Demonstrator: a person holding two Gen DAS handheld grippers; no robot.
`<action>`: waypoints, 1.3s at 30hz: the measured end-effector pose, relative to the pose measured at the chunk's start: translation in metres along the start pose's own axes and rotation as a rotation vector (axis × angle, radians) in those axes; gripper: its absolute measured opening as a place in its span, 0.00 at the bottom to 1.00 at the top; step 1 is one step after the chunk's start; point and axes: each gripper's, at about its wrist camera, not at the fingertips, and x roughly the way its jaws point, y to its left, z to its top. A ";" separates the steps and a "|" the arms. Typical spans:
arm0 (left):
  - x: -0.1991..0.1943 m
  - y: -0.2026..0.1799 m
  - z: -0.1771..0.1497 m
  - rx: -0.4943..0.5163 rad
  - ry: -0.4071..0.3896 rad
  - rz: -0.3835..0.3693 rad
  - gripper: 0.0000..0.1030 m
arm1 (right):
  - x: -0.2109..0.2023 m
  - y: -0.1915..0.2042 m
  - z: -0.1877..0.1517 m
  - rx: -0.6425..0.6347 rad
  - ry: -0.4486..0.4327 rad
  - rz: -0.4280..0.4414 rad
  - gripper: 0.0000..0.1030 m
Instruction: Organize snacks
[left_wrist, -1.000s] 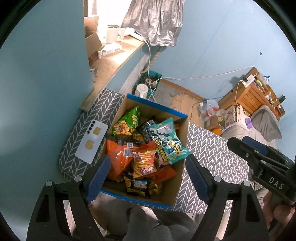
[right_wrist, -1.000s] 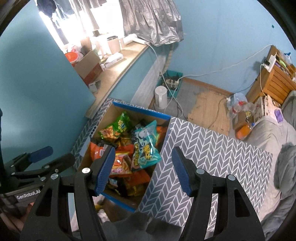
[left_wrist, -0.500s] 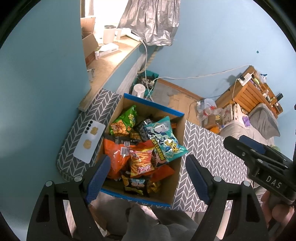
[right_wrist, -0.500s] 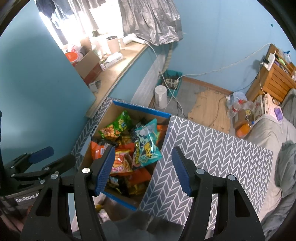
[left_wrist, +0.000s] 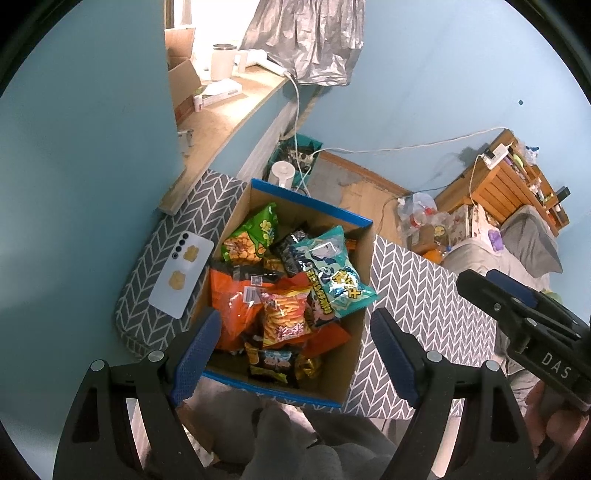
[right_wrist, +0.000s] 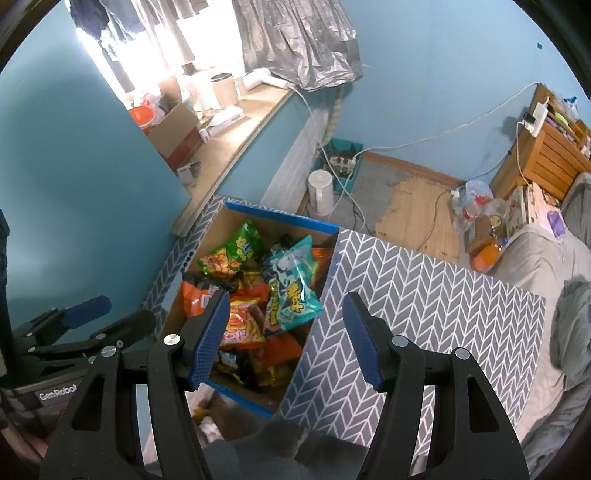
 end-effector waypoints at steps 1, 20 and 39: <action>0.000 0.000 0.000 0.001 0.001 0.003 0.82 | 0.000 0.000 0.000 0.000 0.000 0.000 0.62; 0.003 -0.005 -0.001 0.001 0.026 0.004 0.82 | -0.002 0.000 0.000 0.011 0.002 -0.001 0.62; 0.007 -0.009 0.002 0.008 0.034 0.008 0.82 | -0.003 -0.005 0.000 0.018 0.006 0.003 0.62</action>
